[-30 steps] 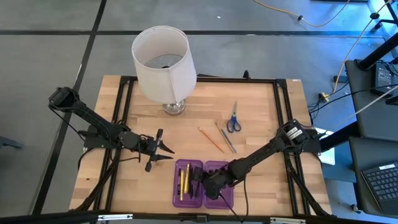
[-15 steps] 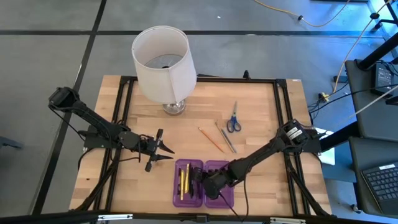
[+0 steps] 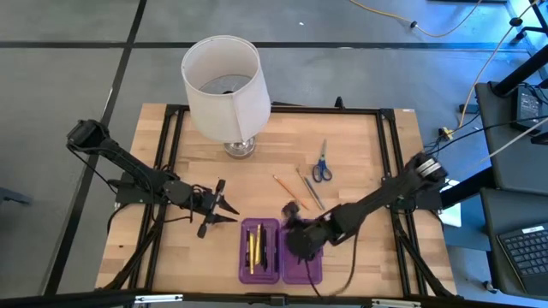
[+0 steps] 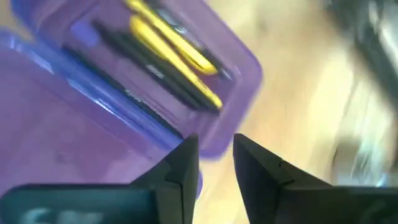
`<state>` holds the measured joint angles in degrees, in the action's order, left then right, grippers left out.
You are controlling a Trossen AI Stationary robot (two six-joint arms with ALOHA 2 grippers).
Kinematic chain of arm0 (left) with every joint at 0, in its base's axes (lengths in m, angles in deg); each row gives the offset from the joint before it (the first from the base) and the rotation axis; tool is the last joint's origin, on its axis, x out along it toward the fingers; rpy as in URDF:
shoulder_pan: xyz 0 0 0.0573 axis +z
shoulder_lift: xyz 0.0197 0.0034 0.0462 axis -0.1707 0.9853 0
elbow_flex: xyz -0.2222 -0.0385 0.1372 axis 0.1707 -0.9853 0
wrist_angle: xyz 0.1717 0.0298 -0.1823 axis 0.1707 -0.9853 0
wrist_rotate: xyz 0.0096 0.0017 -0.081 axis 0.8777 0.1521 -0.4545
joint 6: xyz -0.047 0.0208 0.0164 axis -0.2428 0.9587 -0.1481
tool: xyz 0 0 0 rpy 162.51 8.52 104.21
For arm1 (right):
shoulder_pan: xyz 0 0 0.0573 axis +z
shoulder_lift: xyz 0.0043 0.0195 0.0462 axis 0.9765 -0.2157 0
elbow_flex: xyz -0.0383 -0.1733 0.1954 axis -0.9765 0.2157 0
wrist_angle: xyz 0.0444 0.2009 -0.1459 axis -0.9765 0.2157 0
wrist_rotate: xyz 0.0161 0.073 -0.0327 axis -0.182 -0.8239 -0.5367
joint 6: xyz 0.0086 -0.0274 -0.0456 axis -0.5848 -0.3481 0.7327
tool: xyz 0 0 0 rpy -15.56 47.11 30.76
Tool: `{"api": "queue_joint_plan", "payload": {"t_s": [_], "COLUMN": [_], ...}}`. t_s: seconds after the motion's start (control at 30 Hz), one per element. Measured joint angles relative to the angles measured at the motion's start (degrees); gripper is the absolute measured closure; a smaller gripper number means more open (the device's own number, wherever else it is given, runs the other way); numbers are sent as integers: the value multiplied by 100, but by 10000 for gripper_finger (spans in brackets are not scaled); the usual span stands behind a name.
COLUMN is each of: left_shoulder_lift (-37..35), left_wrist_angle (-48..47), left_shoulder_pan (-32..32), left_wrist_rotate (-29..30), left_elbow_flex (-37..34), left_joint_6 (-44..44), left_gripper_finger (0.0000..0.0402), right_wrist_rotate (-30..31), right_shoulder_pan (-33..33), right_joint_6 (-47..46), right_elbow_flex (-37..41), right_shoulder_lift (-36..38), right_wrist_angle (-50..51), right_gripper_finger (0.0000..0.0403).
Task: Pick & place school supplies into a supply box
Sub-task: Put the orange pencil into the violet supply box
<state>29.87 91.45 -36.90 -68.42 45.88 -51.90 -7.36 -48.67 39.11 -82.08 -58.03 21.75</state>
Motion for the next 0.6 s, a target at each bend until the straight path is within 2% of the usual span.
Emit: {"api": "queue_joint_plan", "payload": {"t_s": [0.13, 0.23, 0.47, 0.6], "left_shoulder_lift": [0, 2, 7, 7], "left_wrist_angle": [62, 111, 181, 228], "left_shoulder_pan": [22, 22, 22, 22], "left_wrist_rotate": [118, 140, 140, 140], "left_elbow_flex": [0, 0, 0, 0], "left_joint_6": [-2, -2, -2, -13], "left_gripper_finger": [306, 306, 306, 306], "right_wrist_rotate": [12, 143, 320, 341], "right_shoulder_pan": [-193, -250, -275, -375], "right_joint_6": [-2156, -3330, -4973, -5916], "right_elbow_flex": [156, 533, 2046, 2860], "right_shoulder_lift": [596, 1022, 2095, 2458], "right_wrist_angle": [1238, 1687, 1360, 1295], "right_gripper_finger": [298, 298, 298, 298]}}
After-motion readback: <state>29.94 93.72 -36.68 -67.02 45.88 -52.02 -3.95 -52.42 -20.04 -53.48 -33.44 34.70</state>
